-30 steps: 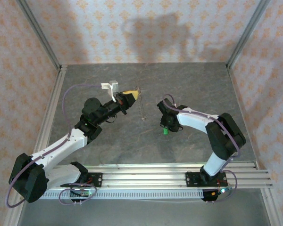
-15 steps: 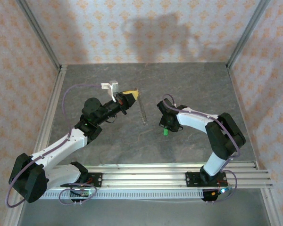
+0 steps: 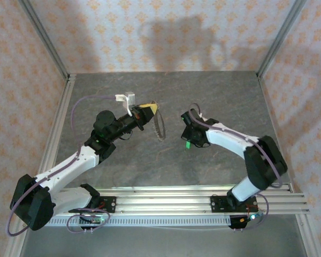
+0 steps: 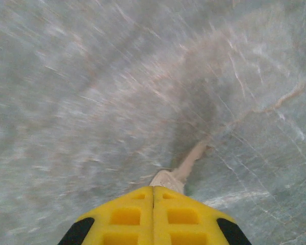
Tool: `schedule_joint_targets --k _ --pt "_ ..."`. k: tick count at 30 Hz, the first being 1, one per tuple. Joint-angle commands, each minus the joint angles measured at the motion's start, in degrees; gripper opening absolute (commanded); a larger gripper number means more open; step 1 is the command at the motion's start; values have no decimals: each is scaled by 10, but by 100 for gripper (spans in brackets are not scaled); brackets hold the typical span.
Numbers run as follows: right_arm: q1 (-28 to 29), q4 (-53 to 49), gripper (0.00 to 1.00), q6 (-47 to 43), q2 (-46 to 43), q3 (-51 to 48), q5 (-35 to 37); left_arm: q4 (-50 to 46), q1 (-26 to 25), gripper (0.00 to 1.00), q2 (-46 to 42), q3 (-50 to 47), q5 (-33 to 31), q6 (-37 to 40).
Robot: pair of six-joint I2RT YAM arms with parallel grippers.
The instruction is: Put the keys on the keyring
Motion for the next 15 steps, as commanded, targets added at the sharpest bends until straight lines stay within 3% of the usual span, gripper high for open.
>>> schedule_joint_targets --k 1,15 --pt "-25 45 0 -15 -66 -14 -11 0 5 0 -4 37 19 21" --pt "-139 181 0 -69 -239 -2 -173 -73 -5 0 62 141 72 67"
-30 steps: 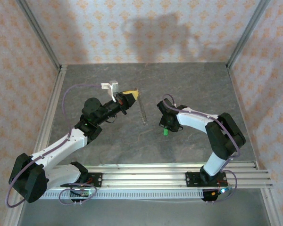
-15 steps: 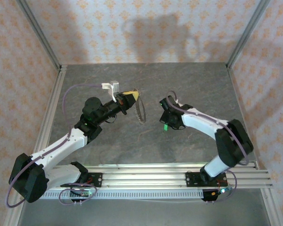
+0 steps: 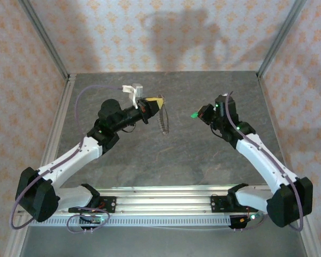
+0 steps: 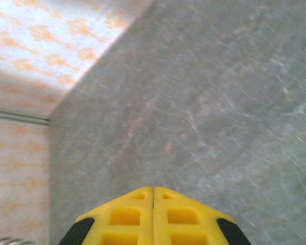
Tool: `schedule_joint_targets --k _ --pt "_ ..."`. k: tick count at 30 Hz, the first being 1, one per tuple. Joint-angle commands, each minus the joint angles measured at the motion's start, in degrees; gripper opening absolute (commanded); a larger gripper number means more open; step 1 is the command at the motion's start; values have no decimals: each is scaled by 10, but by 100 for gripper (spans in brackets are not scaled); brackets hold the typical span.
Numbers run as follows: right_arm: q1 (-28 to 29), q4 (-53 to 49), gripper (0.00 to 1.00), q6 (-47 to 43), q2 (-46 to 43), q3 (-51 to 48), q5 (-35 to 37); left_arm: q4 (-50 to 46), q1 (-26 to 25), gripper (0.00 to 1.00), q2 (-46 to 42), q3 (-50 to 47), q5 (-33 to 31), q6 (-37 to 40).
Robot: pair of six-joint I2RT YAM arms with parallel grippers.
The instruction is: Put the keys on the keyring
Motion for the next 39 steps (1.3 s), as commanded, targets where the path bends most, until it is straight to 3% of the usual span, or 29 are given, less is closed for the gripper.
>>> schedule_joint_targets --k 1,22,39 --pt "-11 63 0 -36 -24 23 -70 -5 -6 0 6 44 36 23" --pt "-47 225 0 -108 -113 26 -309 -72 -33 0 56 166 105 68" --pt "-37 275 0 -42 -117 47 -367 -70 -48 0 64 178 111 75"
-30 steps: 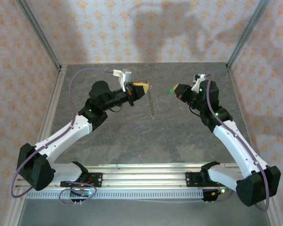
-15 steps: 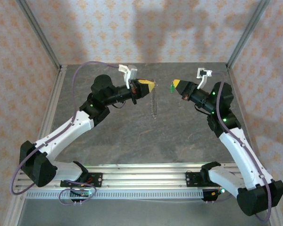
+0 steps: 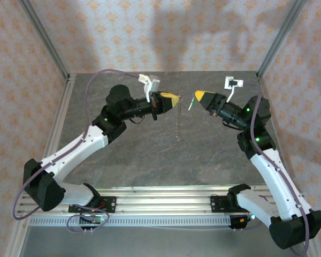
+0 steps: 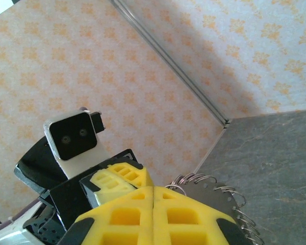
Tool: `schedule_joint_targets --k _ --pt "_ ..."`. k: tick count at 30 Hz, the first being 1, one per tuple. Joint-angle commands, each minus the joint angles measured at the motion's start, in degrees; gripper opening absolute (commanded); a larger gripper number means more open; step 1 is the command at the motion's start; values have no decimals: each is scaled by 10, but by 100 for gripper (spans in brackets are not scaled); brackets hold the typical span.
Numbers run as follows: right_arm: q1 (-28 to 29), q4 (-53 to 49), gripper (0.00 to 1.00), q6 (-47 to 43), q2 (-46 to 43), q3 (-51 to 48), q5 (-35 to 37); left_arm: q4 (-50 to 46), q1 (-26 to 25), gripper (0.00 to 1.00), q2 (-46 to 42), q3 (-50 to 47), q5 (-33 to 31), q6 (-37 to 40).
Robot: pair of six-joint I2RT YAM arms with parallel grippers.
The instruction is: Put the keys on the keyring
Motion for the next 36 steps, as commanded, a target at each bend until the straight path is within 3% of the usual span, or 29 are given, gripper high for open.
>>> schedule_joint_targets --k 1,13,36 --pt "10 36 0 10 2 23 -20 20 -6 0 3 27 10 17" --pt "51 23 0 -12 13 36 -1 9 -13 0 15 46 13 27" --pt "61 -8 0 -35 29 36 21 10 -20 0 22 60 11 28"
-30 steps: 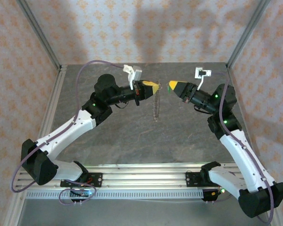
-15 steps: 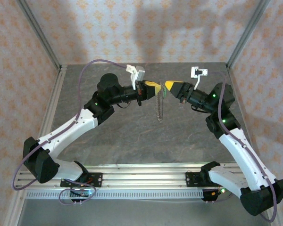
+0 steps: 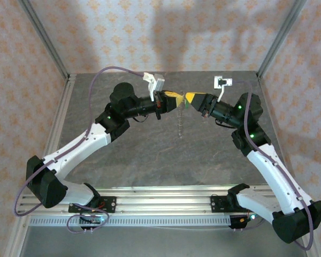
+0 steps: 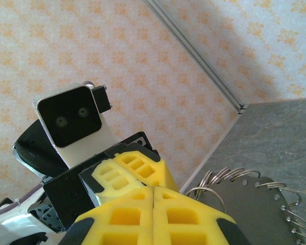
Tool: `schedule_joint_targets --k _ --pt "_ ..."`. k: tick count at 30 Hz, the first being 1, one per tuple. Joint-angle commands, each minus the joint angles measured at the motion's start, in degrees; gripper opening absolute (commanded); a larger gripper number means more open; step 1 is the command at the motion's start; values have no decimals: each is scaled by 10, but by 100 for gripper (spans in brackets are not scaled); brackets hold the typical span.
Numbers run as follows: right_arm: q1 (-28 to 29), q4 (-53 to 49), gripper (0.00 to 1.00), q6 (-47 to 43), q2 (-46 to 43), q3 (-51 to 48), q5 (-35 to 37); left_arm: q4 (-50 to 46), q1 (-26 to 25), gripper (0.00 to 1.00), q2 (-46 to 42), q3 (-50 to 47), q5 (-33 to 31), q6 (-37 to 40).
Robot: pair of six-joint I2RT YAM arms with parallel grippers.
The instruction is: Put the keys on the keyring
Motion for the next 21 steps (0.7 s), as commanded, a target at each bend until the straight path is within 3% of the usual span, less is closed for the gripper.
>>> schedule_joint_targets --k 1,9,21 --pt "3 1 0 -15 -2 13 13 21 -5 0 0 28 11 12" --pt "0 -34 0 -39 -4 8 54 21 -7 0 -4 27 11 12" --pt "-16 -40 0 -30 -14 -11 53 30 -7 0 -11 20 0 11"
